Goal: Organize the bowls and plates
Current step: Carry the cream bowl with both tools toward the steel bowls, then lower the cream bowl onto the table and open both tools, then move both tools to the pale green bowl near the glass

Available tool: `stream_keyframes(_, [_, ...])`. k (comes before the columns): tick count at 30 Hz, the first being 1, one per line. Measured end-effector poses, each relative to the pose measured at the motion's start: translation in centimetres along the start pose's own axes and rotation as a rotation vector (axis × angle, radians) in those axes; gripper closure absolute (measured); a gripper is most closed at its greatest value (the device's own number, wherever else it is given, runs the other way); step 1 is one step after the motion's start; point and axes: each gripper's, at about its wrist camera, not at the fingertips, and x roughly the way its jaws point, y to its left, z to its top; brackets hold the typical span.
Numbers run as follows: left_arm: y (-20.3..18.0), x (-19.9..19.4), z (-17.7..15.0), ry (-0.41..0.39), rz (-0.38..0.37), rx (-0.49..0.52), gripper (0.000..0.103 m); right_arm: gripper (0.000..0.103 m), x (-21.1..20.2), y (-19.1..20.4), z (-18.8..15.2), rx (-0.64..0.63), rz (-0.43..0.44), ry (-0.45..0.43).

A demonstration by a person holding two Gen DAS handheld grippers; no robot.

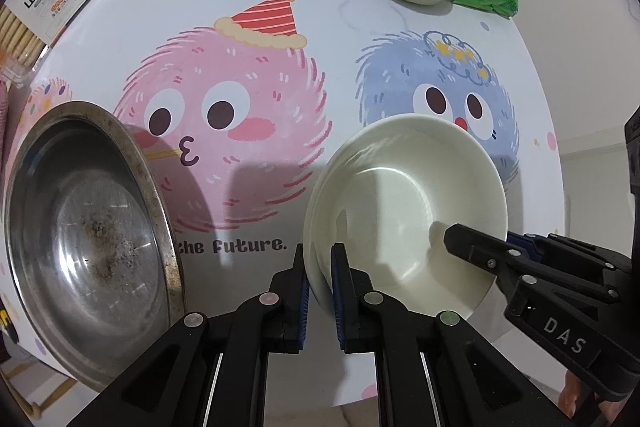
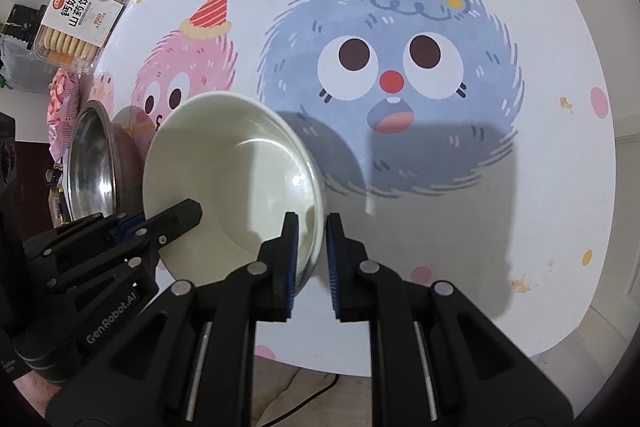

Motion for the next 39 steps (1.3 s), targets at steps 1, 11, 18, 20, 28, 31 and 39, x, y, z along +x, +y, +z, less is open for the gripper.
stream_keyframes(1, [0.0, -0.1, 0.0, -0.003, 0.007, 0.005, 0.093, 0.086, -0.1, 0.0, 0.0, 0.002, 0.002, -0.002])
stream_keyframes(11, [0.2, -2.6, 1.2, -0.082, 0.094, 0.057, 0.081, 0.069, -2.6, -0.4, 1.2, 0.028, 0.032, -0.082])
stream_keyframes(18, [1.6, -4.4, 3.1, -0.139, 0.090, 0.028, 0.038, 0.028, -4.5, 0.1, 3.4, 0.006, 0.033, -0.152])
stream_keyframes(20, [2.2, -4.8, 3.9, -0.159, 0.092, 0.008, 0.025, 0.016, -4.9, 0.4, 4.2, -0.009, 0.027, -0.166])
stream_keyframes(28, [3.8, -5.2, 7.2, -0.172, 0.057, -0.050, 0.002, 0.000, -6.1, 2.3, 8.0, -0.079, -0.005, -0.203])
stream_keyframes(31, [4.3, -5.5, 8.6, -0.177, 0.036, -0.065, 0.000, 0.000, -6.4, 3.1, 9.7, -0.099, -0.007, -0.216])
stream_keyframes(39, [6.1, -5.9, 13.9, -0.185, -0.005, -0.134, 0.000, 0.000, -7.0, 6.3, 15.9, -0.198, -0.012, -0.232])
